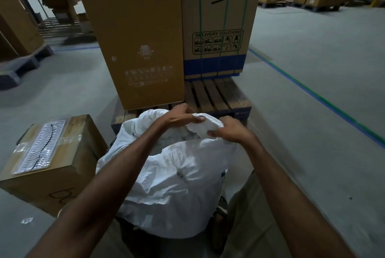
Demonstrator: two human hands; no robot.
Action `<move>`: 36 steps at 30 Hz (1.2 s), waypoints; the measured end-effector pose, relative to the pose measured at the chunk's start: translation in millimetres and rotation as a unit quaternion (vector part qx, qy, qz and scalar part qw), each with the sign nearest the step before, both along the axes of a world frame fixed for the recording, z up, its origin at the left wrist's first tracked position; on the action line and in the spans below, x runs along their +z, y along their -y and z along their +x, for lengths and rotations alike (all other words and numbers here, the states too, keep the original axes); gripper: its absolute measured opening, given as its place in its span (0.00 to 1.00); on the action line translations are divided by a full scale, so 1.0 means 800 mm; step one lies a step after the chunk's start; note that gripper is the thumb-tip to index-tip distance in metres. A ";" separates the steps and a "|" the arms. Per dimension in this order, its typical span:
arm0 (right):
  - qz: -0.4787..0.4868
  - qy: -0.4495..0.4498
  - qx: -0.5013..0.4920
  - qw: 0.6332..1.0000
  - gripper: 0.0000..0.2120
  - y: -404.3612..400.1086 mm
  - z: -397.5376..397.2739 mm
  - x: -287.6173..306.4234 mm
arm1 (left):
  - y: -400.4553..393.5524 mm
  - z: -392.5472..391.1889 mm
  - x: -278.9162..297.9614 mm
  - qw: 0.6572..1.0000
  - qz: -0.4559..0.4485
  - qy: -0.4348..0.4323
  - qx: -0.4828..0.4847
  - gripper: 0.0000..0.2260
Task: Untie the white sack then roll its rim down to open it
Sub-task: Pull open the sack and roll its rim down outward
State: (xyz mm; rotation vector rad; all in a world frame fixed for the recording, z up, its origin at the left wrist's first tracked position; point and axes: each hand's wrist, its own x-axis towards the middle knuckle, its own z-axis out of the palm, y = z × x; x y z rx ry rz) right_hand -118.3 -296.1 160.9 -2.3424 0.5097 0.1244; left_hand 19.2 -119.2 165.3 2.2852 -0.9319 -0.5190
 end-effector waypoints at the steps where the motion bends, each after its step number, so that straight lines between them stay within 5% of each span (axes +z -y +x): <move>1: -0.016 -0.011 -0.009 1.000 0.20 -0.003 0.000 0.002 | 0.005 -0.001 0.001 1.000 -0.017 -0.015 0.011 0.25; 4: 0.073 0.004 -0.065 0.995 0.21 -0.008 0.003 -0.002 | 0.010 0.005 0.006 0.996 -0.084 -0.031 0.024 0.25; 8: 0.264 0.064 -0.124 0.954 0.18 -0.004 0.007 -0.009 | 0.002 0.007 0.021 0.998 -0.060 0.004 -0.028 0.29; 13: 0.606 0.179 -0.154 0.759 0.17 -0.013 0.006 -0.012 | 0.013 -0.019 0.032 0.983 -0.104 0.132 -0.072 0.35; 15: 0.647 0.205 -0.168 0.715 0.15 -0.018 0.003 -0.014 | 0.015 -0.030 0.028 0.977 -0.146 0.143 -0.056 0.35; 18: 0.673 0.215 -0.205 0.677 0.21 -0.024 0.010 -0.024 | 0.014 -0.030 0.011 0.972 -0.067 0.206 -0.094 0.38; 21: 0.673 0.196 -0.190 0.687 0.29 -0.029 0.015 -0.027 | 0.017 -0.025 0.004 0.975 -0.010 0.191 -0.116 0.31; 24: 0.653 0.183 -0.146 0.720 0.27 -0.021 0.019 -0.030 | 0.024 -0.022 0.014 0.984 -0.071 0.141 -0.081 0.20; 26: 0.545 0.163 -0.162 0.807 0.18 -0.016 0.024 -0.032 | 0.032 -0.010 0.020 0.989 -0.037 0.143 -0.006 0.19; 29: 0.323 0.041 -0.180 0.928 0.27 -0.021 0.023 -0.040 | 0.044 0.010 0.013 0.989 0.025 0.105 0.098 0.22; 32: 0.335 -0.073 -0.186 0.921 0.36 -0.029 0.016 -0.049 | 0.057 0.020 0.004 0.994 -0.016 -0.047 0.102 0.21; 36: 0.319 0.037 -0.232 0.918 0.27 -0.010 0.015 -0.048 | 0.049 0.009 0.009 0.995 0.087 -0.010 -0.037 0.34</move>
